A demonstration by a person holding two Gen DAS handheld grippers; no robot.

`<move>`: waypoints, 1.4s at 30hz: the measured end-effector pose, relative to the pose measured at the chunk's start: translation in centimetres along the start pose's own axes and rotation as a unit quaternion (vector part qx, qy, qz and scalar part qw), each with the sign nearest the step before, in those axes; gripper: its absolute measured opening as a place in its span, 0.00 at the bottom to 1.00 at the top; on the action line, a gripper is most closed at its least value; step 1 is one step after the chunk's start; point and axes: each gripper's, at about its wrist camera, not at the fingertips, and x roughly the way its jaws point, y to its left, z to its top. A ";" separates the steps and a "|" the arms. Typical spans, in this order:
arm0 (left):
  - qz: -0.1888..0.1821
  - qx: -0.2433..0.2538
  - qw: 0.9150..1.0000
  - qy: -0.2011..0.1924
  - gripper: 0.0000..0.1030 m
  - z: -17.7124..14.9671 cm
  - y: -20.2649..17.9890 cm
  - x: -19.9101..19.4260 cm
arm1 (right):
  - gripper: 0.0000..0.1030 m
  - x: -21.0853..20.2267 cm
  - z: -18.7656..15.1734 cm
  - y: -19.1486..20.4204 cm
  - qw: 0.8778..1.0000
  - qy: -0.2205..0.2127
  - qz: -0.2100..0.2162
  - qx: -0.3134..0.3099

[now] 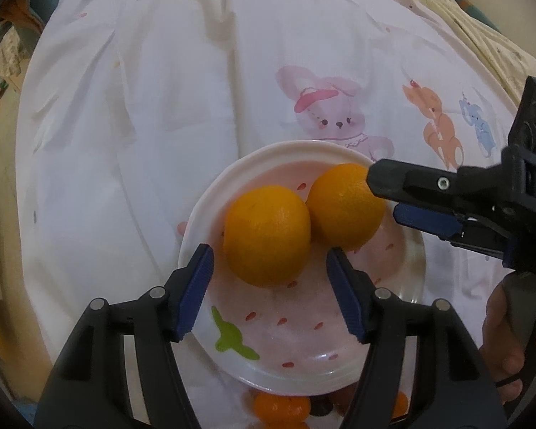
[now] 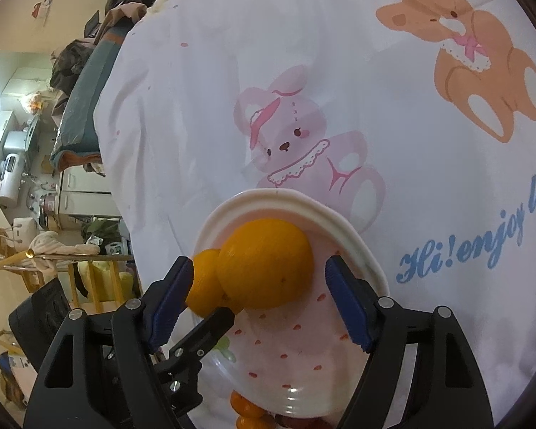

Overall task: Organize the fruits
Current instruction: 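Lower the oranges into the plate and open both tools, then grasp another orange beside the plate with the left tool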

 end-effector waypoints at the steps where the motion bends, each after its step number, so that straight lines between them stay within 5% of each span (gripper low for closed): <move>1: 0.000 0.000 1.000 -0.003 0.60 -0.1 0.1 -0.3 | 0.77 -0.3 -0.2 0.2 1.000 -0.002 -0.002 -0.004; 7: 0.018 -0.004 0.999 -0.032 0.72 -1.0 -0.1 -2.4 | 0.78 -2.5 -1.4 1.0 1.000 -0.019 -0.012 -0.017; 21: 0.011 0.005 0.996 -0.092 0.74 -4.3 -0.4 -7.8 | 0.79 -7.8 -6.7 0.6 0.997 -0.044 -0.034 -0.044; 42: -0.007 -0.030 0.996 -0.087 0.74 -10.6 1.4 -10.3 | 0.79 -9.7 -14.0 0.3 0.994 -0.035 -0.070 -0.071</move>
